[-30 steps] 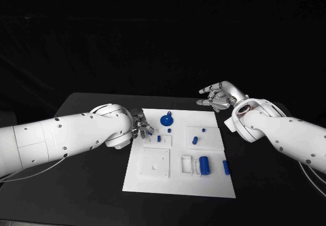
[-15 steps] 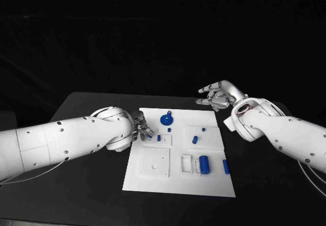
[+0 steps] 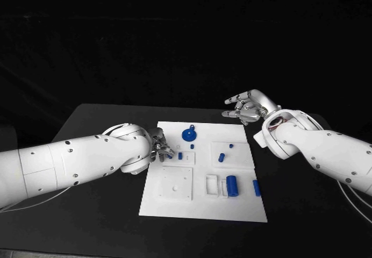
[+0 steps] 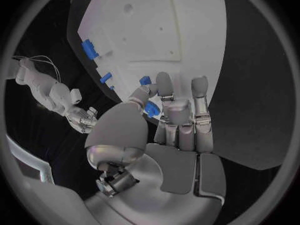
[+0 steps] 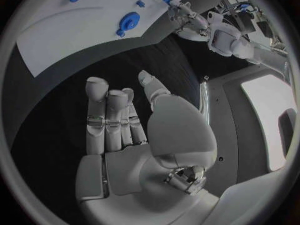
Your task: Assemble the parts on the task board
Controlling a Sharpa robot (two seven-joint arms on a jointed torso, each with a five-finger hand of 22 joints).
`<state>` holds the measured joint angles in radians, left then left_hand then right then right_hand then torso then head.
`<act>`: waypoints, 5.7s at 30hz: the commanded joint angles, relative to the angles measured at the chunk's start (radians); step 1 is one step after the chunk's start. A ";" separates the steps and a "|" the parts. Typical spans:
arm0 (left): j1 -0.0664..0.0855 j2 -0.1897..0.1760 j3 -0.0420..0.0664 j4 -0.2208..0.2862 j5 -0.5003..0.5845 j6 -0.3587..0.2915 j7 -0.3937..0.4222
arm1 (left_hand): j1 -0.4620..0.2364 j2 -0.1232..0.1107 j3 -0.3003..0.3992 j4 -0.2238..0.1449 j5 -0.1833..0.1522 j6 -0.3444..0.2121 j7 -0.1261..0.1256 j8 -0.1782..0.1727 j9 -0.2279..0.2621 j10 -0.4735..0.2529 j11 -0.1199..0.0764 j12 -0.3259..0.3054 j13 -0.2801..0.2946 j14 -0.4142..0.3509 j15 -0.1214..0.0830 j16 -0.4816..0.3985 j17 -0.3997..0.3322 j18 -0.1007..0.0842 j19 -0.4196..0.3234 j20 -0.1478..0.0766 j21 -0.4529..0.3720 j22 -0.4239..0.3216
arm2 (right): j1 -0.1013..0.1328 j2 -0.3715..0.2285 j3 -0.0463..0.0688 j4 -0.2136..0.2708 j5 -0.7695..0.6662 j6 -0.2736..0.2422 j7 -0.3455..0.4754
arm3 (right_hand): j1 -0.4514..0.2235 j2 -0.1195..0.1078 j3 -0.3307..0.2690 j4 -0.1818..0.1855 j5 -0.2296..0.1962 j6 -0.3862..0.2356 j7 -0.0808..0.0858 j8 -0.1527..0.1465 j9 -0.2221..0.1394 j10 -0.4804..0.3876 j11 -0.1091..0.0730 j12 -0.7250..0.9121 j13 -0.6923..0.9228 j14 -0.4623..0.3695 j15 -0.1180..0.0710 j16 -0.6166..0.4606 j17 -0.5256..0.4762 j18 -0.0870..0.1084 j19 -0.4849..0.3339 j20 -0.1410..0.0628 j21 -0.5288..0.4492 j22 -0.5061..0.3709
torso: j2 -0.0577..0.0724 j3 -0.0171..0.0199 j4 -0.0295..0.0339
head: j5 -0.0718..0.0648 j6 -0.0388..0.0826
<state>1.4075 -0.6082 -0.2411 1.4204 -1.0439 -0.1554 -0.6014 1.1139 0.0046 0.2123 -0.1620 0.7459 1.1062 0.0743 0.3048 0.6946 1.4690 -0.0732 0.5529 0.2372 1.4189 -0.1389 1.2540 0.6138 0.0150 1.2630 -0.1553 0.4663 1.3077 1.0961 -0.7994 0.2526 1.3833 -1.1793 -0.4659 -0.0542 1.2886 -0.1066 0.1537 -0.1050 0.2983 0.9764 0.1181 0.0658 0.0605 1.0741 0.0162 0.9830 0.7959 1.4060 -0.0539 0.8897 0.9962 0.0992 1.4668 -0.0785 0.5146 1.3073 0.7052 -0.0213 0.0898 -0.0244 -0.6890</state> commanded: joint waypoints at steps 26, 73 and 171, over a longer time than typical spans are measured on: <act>-0.008 -0.004 0.001 -0.005 -0.018 0.025 -0.005 | 0.015 -0.003 0.047 -0.045 -0.003 0.101 -0.096 -0.002 -0.003 0.048 -0.006 0.007 0.001 0.001 0.000 0.005 -0.007 0.009 0.000 0.005 0.007 0.020 | 0.000 0.005 0.001 0.001 -0.008 0.010 0.008 | -0.031 -0.003 0.051 -0.031 0.082 0.013 0.000 -0.005 0.000 -0.002 -0.007 0.003 -0.003 -0.005 -0.006 0.003 -0.001 0.015 0.032 0.001 0.005 0.058 | 0.001 0.0004 -0.0002 | 0.007 -0.007; -0.019 0.004 0.001 0.001 -0.029 0.097 -0.003 | 0.029 0.010 0.024 -0.038 -0.069 0.134 -0.097 0.055 -0.293 0.047 -0.006 0.024 0.006 0.001 0.002 0.029 0.004 0.012 -0.002 0.011 0.011 0.019 | -0.001 0.011 0.001 -0.002 -0.007 0.010 0.012 | -0.035 -0.006 0.059 -0.036 0.109 0.014 0.001 -0.005 0.000 -0.002 -0.007 0.003 -0.004 -0.005 -0.006 0.002 0.000 0.015 0.032 0.000 0.004 0.058 | 0.001 0.0001 -0.0004 | 0.003 -0.003; -0.022 -0.025 0.003 -0.032 0.011 -0.008 0.028 | -0.158 -0.182 -0.101 0.457 -0.491 0.144 -0.094 0.020 -0.399 0.046 0.001 0.002 0.015 -0.008 -0.003 -0.011 -0.073 -0.015 0.023 -0.002 -0.052 0.018 | -0.011 0.009 0.001 -0.008 -0.001 0.008 0.011 | -0.029 -0.009 0.062 -0.047 0.119 0.000 0.002 -0.006 0.000 -0.002 -0.007 0.000 -0.006 -0.006 -0.006 -0.001 -0.001 0.015 0.032 0.000 0.000 0.057 | 0.001 0.0004 0.0000 | -0.010 0.010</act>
<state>1.3864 -0.6327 -0.2383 1.3870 -1.0498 -0.1532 -0.5842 0.9477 -0.1763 0.1125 0.2965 0.2577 1.2503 -0.0234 0.3202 0.2961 1.4650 -0.0768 0.5598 0.2522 1.4128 -0.1373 1.2471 0.5411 0.0151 1.2776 -0.1555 0.4180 1.3075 1.0860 -0.7898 0.2529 1.3748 -1.1794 -0.4615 -0.0517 1.2610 -0.1135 0.2155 -0.1477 0.4117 0.9813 0.1198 0.0658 0.0606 1.0706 0.0128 0.9830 0.7912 1.4025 -0.0574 0.8897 0.9957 0.0984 1.4668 -0.0785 0.5145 1.3073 0.7052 -0.0211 0.0900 -0.0339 -0.6765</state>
